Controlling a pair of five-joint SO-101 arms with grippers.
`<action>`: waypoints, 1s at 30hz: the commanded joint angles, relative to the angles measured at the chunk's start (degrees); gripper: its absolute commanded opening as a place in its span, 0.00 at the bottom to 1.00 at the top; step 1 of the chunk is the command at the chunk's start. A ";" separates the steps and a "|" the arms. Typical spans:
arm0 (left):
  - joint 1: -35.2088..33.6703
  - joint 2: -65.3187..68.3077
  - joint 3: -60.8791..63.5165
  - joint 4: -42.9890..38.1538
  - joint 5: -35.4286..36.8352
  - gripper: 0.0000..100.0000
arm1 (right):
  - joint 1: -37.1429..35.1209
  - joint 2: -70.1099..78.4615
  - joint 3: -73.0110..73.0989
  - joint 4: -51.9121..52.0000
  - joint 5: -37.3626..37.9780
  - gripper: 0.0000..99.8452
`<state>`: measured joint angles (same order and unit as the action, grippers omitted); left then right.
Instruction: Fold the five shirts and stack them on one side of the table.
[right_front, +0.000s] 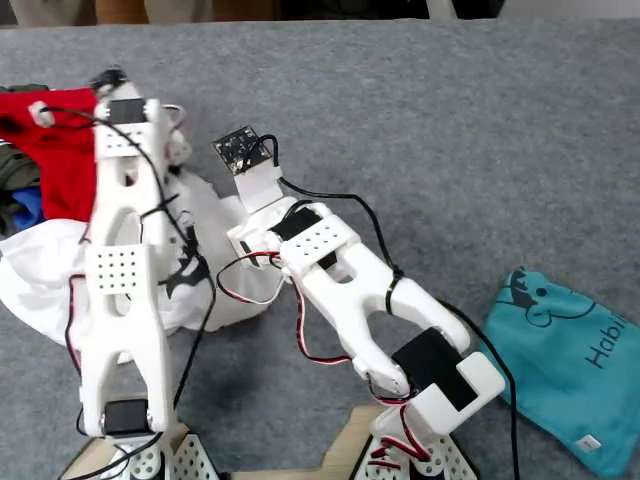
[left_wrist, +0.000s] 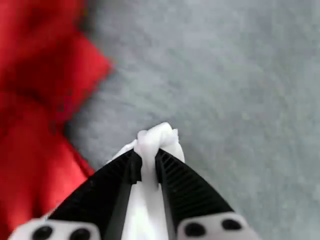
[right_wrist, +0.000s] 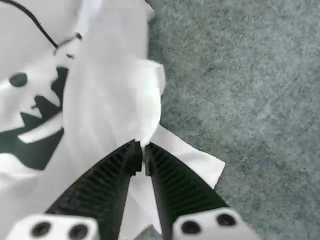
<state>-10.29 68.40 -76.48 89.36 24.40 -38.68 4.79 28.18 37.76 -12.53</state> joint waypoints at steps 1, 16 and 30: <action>-4.22 -0.57 -4.75 -0.35 2.11 0.02 | 1.01 -3.91 0.04 -1.05 0.18 0.01; -11.16 0.04 -9.14 -0.35 3.34 0.02 | 6.20 -3.82 -0.92 -3.25 -3.69 0.02; -11.52 5.14 -12.66 -0.44 3.34 0.02 | 9.10 10.24 -16.40 3.60 -11.25 0.22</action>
<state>-20.31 73.58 -85.45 89.36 27.47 -30.42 11.56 20.26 36.79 -22.02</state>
